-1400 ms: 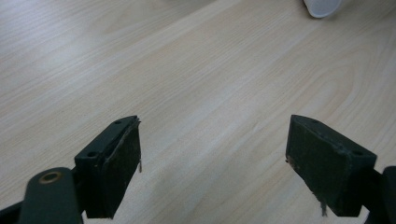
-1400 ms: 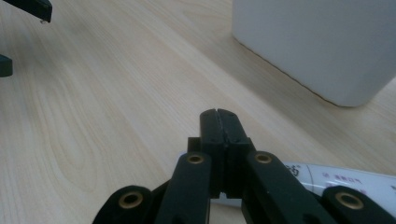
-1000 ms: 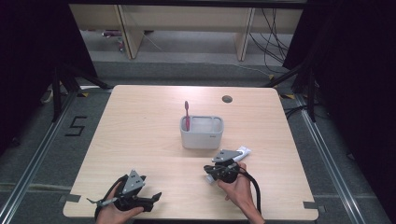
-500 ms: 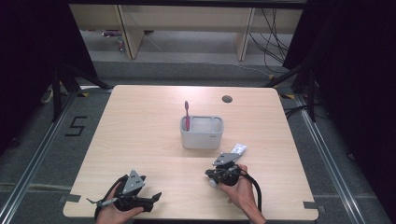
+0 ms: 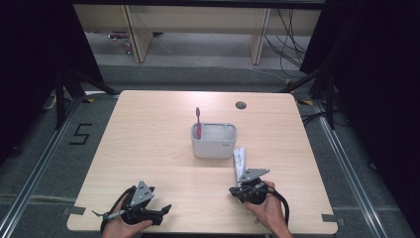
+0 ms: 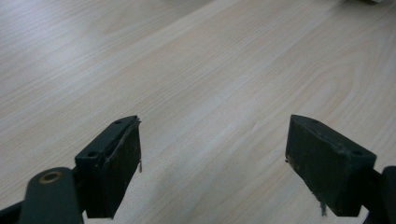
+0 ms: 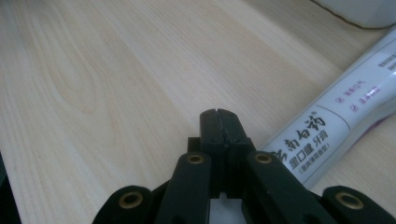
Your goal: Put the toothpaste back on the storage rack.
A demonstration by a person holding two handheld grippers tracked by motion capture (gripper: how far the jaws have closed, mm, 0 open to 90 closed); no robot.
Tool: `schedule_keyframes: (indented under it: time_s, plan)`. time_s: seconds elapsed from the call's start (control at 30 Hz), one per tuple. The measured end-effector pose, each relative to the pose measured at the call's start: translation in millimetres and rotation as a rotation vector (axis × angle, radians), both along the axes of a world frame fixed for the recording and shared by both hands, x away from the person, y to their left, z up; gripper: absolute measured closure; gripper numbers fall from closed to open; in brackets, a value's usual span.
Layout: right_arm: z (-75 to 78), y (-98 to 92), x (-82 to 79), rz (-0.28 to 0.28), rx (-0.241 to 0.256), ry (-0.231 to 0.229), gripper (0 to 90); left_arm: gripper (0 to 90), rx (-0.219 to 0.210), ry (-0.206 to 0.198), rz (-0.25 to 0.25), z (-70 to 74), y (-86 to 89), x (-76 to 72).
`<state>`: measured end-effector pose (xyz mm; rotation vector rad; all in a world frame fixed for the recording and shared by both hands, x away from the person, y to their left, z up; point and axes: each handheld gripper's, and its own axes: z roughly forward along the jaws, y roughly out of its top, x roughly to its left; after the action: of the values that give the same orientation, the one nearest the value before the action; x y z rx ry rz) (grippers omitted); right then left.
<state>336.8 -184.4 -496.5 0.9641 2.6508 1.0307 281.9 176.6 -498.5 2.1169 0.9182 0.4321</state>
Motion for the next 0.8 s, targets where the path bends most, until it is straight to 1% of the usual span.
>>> schedule_keyframes:
  time_s: [0.03,0.07,0.1,0.2,0.27,0.3,0.33,0.37,0.4,0.43,0.47,0.5,0.53,0.57,0.6,0.67,0.7,0.73,0.77,0.8]
  plan:
    - [1.7,-1.7,-2.9,-0.021,-0.002,0.013,90.0,17.7,0.0,0.001,0.0,-0.1,-0.1,-0.1]
    - [2.3,-3.4,-4.1,-0.023,-0.002,0.01,90.0,17.8,0.001,0.001,0.0,-0.1,-0.1,-0.1]
    - [0.5,-4.5,-4.1,-0.015,0.012,-0.017,90.0,17.8,0.001,0.002,0.001,-0.2,-0.2,-0.1]
    - [2.6,-10.4,-7.5,-0.032,0.004,0.007,90.0,17.8,0.002,0.001,0.0,0.0,-0.2,-0.2]
    - [2.8,-11.8,-7.7,-0.031,0.0,0.002,90.0,17.7,0.001,0.001,0.001,-0.1,-0.2,-0.2]
    - [2.3,-12.6,-8.3,-0.037,0.017,0.002,90.0,17.7,0.001,0.001,0.001,-0.1,-0.1,-0.3]
    - [4.2,-16.0,-9.7,-0.047,0.004,0.017,90.0,17.8,0.001,0.001,0.0,0.0,-0.1,-0.3]
    - [4.2,-16.0,-9.7,-0.047,0.004,0.017,90.0,17.8,0.001,0.001,0.0,0.0,-0.1,-0.3]
    - [3.5,-17.0,-10.2,-0.054,0.02,0.012,90.0,17.8,0.0,0.001,0.0,-0.1,-0.2,-0.3]
    - [3.7,-18.9,-10.5,-0.052,0.023,0.007,90.0,17.7,0.0,0.001,0.0,-0.1,-0.3,-0.4]
    - [5.3,-21.9,-10.6,-0.044,0.012,0.001,90.0,17.8,0.0,0.001,0.0,-0.1,-0.3,-0.4]
    - [3.9,-22.9,-11.5,-0.062,0.026,-0.004,90.0,17.8,0.0,0.001,0.0,0.0,-0.3,-0.5]
    - [6.1,-26.3,-11.7,-0.059,0.011,0.01,90.0,17.8,0.0,0.0,0.0,0.0,-0.4,-0.6]
    - [5.2,-27.9,-12.1,-0.069,0.019,0.002,90.0,17.8,0.0,0.0,0.0,0.0,-0.5,-0.6]
    - [6.4,-31.3,-12.7,-0.075,0.006,0.012,90.0,17.8,0.0,0.0,0.0,-0.1,-0.4,-0.5]
    - [6.1,-34.9,-12.8,-0.088,0.014,0.012,90.0,17.8,0.0,0.0,0.001,0.0,-0.4,-0.5]
    - [7.1,-37.9,-12.9,-0.096,0.0,0.014,90.0,17.8,0.0,0.002,-0.003,0.2,-0.3,-0.4]
    - [7.5,-40.0,-13.0,-0.105,0.006,0.016,90.0,17.8,0.001,0.001,-0.004,0.2,-0.3,-0.4]
    - [6.3,-42.3,-11.5,-0.098,0.015,-0.008,90.0,17.8,0.001,0.0,-0.002,0.1,-0.4,-0.4]
    - [6.8,-46.2,-13.0,-0.136,0.026,0.012,90.0,17.8,0.002,0.0,0.0,0.1,-0.4,-0.5]
